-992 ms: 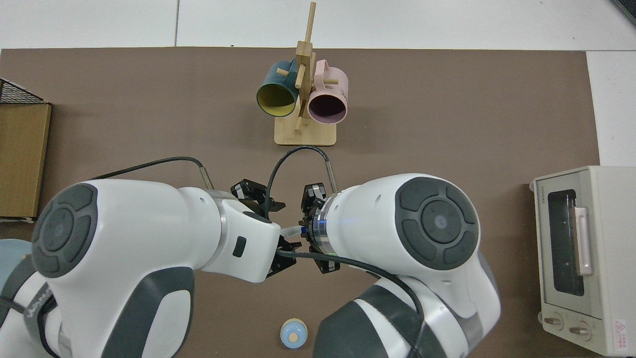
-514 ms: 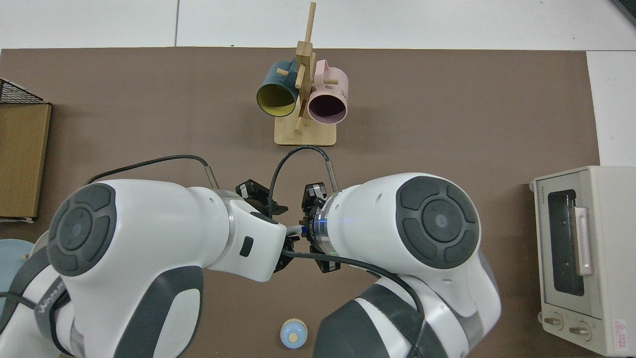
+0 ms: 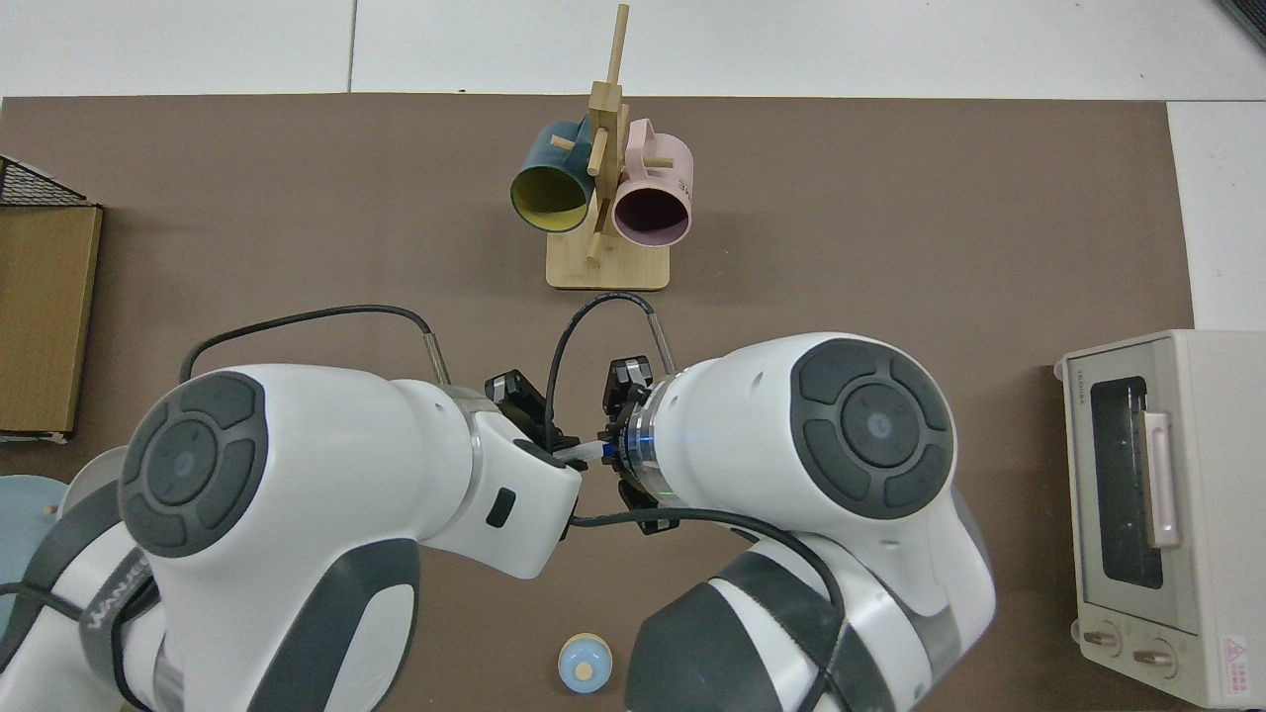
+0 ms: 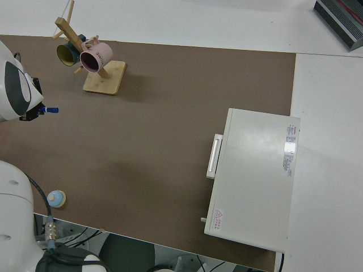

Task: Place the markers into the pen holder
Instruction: 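Grasp the marker with the left gripper while the right gripper holds it, then carry the marker toward the table edge with the left gripper while the right withdraws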

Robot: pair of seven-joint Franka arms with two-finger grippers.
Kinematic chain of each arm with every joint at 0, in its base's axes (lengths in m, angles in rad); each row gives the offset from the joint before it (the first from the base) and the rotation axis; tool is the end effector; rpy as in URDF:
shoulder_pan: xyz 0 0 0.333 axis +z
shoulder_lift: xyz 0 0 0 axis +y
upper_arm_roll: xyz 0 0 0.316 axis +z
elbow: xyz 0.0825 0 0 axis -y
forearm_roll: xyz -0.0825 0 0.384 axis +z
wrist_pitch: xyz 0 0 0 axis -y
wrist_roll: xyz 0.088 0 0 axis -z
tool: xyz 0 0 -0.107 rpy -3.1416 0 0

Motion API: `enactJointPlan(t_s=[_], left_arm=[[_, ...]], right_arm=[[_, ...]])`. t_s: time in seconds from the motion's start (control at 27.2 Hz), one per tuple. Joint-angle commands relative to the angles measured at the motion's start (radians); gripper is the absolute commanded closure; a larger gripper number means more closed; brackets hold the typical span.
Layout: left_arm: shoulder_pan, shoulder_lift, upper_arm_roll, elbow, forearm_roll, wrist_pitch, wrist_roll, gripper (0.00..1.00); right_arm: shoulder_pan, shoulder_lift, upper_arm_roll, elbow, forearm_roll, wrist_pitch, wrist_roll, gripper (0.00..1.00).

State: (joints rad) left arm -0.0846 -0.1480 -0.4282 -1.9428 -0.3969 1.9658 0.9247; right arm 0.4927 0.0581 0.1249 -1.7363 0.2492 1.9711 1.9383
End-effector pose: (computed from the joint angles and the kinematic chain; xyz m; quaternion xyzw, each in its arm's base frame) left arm 0.4499 -0.2955 0.5583 0.7796 -0.6011 0.1099 0.1376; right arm 0.4803 0.3585 0.5514 -0.7566 0.6364 0.0914 0.1191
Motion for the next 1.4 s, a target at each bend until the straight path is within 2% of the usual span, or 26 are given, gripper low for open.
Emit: enactJointPlan(t_s=[0.0,0.07,0.11,0.22,0.29,0.55,0.92,1.36], left_arm=[[-0.003,-0.004,0.014,-0.007,0.018,0.007,-0.024,1.0],[-0.003,-0.002,0.014,-0.005,0.016,0.007,-0.043,1.0],[-0.003,-0.002,0.014,-0.005,0.016,0.007,-0.047,1.0],[-0.001,0.001,0.014,-0.004,0.012,0.007,-0.056,1.0],[0.0,0.002,0.014,-0.004,0.012,0.007,-0.056,1.0],[0.0,0.002,0.016,-0.005,0.016,-0.001,-0.099,1.0],[0.016,-0.001,0.023,-0.01,0.032,-0.018,-0.145,1.0],[0.052,-0.01,0.026,-0.012,0.216,-0.122,-0.175,1.0]], right_arm=[[-0.011,0.0,0.006,0.015,0.016,-0.008,0.019,1.0],[-0.011,0.0,0.006,0.015,0.018,-0.008,0.018,0.97],[-0.011,0.0,0.006,0.015,0.019,-0.006,0.013,0.85],[-0.011,-0.001,0.004,0.014,0.021,-0.005,0.005,0.31],[-0.013,-0.001,0.001,0.014,0.019,-0.006,-0.004,0.0],[-0.057,-0.017,-0.004,0.009,0.015,-0.057,-0.139,0.0],[-0.19,-0.038,-0.007,0.003,-0.007,-0.178,-0.585,0.0],[-0.296,-0.057,-0.007,-0.002,-0.139,-0.221,-0.967,0.0]])
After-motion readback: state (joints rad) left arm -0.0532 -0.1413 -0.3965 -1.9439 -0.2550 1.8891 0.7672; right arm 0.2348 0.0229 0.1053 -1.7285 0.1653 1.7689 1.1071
